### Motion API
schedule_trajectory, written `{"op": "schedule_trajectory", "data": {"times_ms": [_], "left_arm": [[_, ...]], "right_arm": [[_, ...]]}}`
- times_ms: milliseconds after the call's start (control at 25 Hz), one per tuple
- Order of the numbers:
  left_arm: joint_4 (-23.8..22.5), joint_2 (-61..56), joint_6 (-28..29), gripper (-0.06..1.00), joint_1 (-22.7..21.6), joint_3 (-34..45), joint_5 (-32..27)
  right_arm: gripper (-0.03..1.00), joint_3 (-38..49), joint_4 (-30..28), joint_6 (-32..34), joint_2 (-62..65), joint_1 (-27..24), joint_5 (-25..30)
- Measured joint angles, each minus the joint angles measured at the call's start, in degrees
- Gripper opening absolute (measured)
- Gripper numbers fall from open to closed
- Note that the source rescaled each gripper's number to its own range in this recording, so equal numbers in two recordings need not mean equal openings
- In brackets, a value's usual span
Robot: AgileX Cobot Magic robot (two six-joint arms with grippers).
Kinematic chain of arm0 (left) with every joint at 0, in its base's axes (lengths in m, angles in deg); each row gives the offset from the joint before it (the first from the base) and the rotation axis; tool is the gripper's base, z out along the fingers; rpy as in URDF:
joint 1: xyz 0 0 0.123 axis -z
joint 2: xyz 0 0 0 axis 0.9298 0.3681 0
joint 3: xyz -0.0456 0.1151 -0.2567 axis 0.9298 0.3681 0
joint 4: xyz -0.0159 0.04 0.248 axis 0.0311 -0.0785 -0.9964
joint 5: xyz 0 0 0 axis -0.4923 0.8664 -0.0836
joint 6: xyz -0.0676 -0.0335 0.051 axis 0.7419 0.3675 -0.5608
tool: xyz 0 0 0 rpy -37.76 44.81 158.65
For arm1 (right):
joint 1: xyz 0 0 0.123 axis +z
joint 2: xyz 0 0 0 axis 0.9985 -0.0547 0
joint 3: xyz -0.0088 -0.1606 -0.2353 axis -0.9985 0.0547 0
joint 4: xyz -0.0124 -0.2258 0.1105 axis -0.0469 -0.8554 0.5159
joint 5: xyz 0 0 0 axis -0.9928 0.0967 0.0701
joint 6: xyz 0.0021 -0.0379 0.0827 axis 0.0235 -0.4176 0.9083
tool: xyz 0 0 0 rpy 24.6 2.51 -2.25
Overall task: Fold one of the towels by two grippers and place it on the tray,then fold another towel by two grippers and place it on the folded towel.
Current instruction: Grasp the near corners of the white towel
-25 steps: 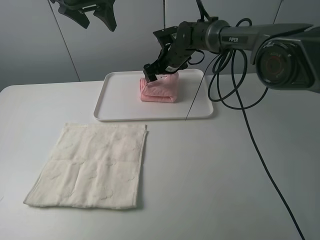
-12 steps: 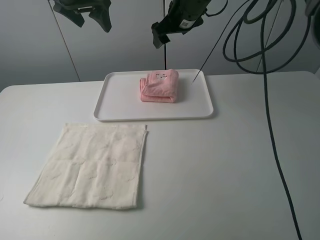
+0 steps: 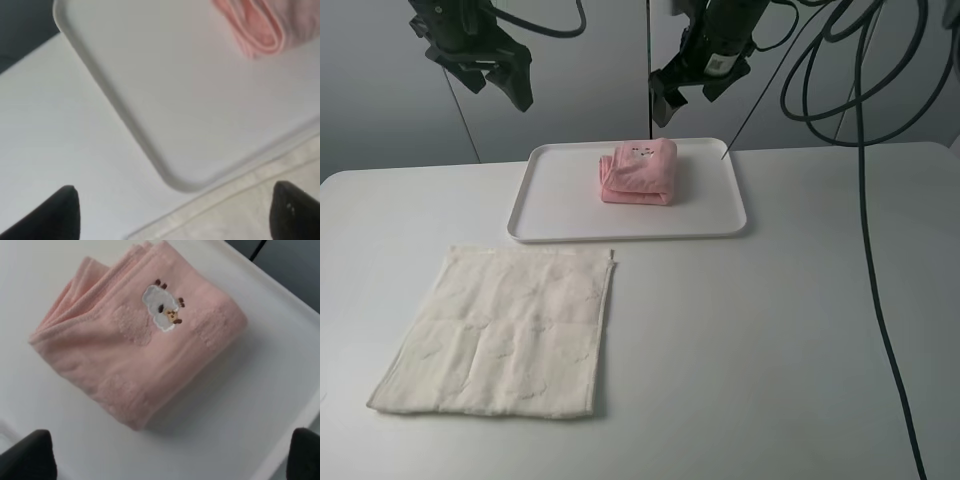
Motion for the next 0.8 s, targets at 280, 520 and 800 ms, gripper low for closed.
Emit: {"op": "schedule_trajectory", "data": {"times_ms": [280, 520, 800], "left_arm": [[-3.23, -4.18, -2.18, 0.97, 0.00, 7.78, 0.00], [-3.34, -7.69, -5.80, 0.97, 0.00, 12.98, 0.10], [-3.20, -11.90, -9.92, 0.97, 0.00, 23.28, 0.10]], "right_arm": [[1.00, 0.00, 1.72, -0.24, 0.00, 0.00, 1.75], [1.00, 0.40, 2.96, -0.24, 0.00, 0.00, 1.72], [1.00, 8.05, 3.71, -1.47, 0.00, 0.00, 0.52]]}}
